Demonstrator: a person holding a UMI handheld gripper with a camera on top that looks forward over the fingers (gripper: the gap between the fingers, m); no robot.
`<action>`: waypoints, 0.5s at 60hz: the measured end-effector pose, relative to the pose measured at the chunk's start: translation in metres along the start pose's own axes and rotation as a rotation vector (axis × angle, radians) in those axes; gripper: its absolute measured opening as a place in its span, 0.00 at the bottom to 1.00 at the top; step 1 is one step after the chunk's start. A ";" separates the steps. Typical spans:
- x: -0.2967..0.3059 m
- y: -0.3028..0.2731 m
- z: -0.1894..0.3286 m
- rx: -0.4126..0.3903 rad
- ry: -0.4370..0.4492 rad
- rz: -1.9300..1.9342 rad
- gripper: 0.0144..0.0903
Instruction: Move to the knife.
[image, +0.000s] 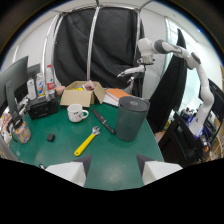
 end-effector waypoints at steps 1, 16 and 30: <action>-0.001 -0.001 0.000 0.002 -0.002 0.000 0.94; -0.030 -0.007 0.001 0.001 -0.053 0.017 0.94; -0.061 -0.049 0.065 0.022 -0.101 0.030 0.94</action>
